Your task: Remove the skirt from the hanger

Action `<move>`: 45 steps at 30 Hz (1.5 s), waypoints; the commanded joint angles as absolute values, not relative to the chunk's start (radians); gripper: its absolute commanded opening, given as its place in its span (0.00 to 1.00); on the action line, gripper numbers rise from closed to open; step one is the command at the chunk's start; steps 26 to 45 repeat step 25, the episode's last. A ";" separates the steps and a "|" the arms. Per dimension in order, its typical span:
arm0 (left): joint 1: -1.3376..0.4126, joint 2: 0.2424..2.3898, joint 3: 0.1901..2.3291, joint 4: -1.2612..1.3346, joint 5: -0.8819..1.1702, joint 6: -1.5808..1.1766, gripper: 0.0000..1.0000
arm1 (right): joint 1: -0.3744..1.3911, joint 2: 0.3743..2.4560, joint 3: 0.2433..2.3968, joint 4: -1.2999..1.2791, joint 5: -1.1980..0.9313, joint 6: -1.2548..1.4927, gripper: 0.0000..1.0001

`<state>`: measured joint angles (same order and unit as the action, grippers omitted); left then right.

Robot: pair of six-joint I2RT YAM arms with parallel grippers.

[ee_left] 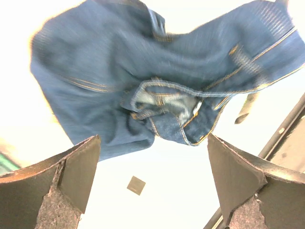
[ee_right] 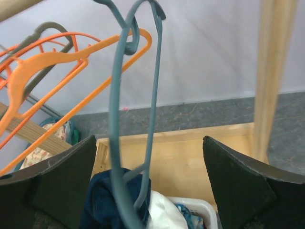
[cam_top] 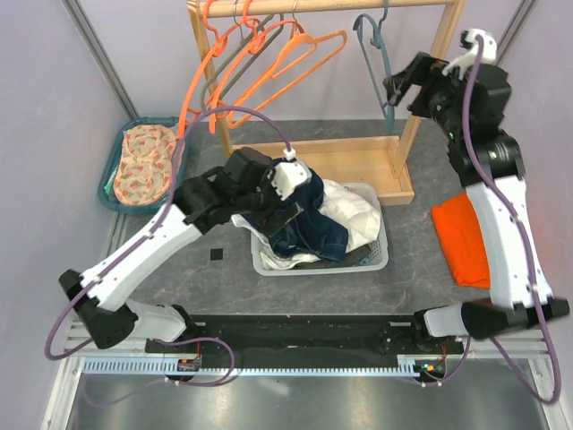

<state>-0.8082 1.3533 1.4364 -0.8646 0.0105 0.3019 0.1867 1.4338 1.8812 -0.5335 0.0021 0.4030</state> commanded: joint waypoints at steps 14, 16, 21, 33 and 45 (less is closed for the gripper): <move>-0.787 1.002 1.379 -0.888 -0.152 0.250 0.99 | 0.244 0.921 1.328 -0.673 0.017 0.328 0.98; -0.778 0.996 1.367 -0.868 -0.164 0.250 0.98 | 0.250 0.907 1.312 -0.675 0.026 0.327 0.98; -0.746 0.999 1.359 -0.839 -0.160 0.238 0.98 | 0.261 0.881 1.299 -0.661 0.002 0.316 0.98; -0.726 1.000 1.348 -0.818 -0.170 0.224 0.98 | 0.273 0.884 1.296 -0.646 0.003 0.293 0.98; -0.726 1.000 1.348 -0.818 -0.170 0.224 0.98 | 0.273 0.884 1.296 -0.646 0.003 0.293 0.98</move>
